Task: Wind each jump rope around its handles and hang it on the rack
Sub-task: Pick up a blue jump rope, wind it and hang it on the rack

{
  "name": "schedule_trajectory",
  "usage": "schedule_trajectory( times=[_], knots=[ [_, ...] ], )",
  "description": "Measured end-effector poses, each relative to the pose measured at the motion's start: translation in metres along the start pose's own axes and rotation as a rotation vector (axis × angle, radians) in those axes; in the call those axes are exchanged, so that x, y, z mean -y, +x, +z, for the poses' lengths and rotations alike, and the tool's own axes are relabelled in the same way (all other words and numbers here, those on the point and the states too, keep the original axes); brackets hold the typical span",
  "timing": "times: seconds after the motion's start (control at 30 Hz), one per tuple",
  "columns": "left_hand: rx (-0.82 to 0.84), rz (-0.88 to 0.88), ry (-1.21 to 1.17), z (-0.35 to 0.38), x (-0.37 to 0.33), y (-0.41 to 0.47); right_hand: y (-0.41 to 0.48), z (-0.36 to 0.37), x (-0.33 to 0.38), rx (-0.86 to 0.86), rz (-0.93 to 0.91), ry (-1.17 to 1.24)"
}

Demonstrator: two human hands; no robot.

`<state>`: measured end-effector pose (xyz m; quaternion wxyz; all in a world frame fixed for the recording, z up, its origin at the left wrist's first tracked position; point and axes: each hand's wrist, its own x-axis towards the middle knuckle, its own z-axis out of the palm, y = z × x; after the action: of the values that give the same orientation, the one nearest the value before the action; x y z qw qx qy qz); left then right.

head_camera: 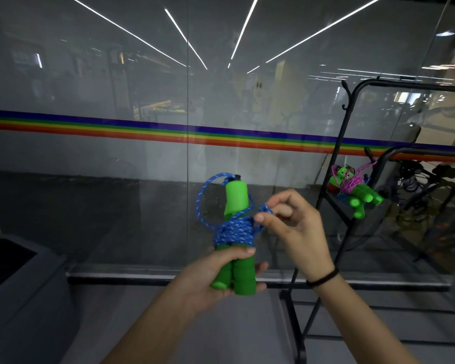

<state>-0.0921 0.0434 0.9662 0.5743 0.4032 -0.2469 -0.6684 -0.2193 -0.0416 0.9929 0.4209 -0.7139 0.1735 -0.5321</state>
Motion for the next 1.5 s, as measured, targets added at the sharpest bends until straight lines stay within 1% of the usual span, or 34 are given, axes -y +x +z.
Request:
schedule_trajectory(
  times=[0.07, 0.13, 0.23, 0.4, 0.47, 0.53, 0.63, 0.7, 0.8, 0.97, 1.07, 1.13, 1.23, 1.33, 1.4, 1.5],
  knots=[
    [-0.015, 0.123, 0.098, 0.008, -0.003, -0.006, -0.005, -0.003, 0.010, -0.018, -0.015, 0.066],
    [-0.045, 0.204, 0.165, 0.012, -0.005, -0.009, -0.011, -0.003, 0.017, -0.036, -0.042, 0.072],
    [-0.083, 0.309, 0.249, 0.016, -0.006, -0.010, -0.019, -0.002, 0.022, -0.042, -0.100, -0.037],
    [-0.107, 0.492, 0.287, 0.025, -0.006, -0.016, -0.029, -0.005, 0.029, -0.014, -0.285, -0.218],
    [-0.118, 0.556, 0.320, 0.029, -0.007, -0.019, -0.032, -0.005, 0.034, -0.010, -0.324, -0.257],
    [-0.138, 0.599, 0.361, 0.033, -0.007, -0.022, -0.032, -0.006, 0.038, -0.012, -0.322, -0.248],
    [-0.151, 0.624, 0.417, 0.035, -0.007, -0.026, -0.029, -0.009, 0.043, -0.011, -0.236, -0.185],
    [-0.160, 0.628, 0.448, 0.035, -0.007, -0.028, -0.027, -0.011, 0.045, 0.013, -0.208, -0.218],
    [-0.163, 0.610, 0.481, 0.035, -0.006, -0.029, -0.026, -0.012, 0.047, 0.077, -0.217, -0.325],
    [-0.176, 0.563, 0.522, 0.028, -0.008, -0.030, -0.030, -0.013, 0.054, 0.180, -0.333, -0.630],
    [-0.176, 0.543, 0.526, 0.027, -0.011, -0.030, -0.030, -0.016, 0.058, 0.164, -0.377, -0.742],
    [-0.183, 0.535, 0.534, 0.025, -0.013, -0.029, -0.031, -0.017, 0.059, 0.092, -0.333, -0.720],
    [-0.182, 0.542, 0.531, 0.022, -0.016, -0.029, -0.033, -0.017, 0.059, -0.007, -0.167, -0.548],
    [-0.200, 0.581, 0.548, 0.023, -0.017, -0.030, -0.034, -0.016, 0.059, -0.067, -0.002, -0.368],
    [-0.234, 0.631, 0.595, 0.022, -0.018, -0.031, -0.031, -0.017, 0.058, -0.061, 0.073, -0.301],
    [-0.278, 0.686, 0.676, 0.020, -0.020, -0.031, -0.028, -0.019, 0.056, -0.006, 0.159, -0.295]
  ],
)
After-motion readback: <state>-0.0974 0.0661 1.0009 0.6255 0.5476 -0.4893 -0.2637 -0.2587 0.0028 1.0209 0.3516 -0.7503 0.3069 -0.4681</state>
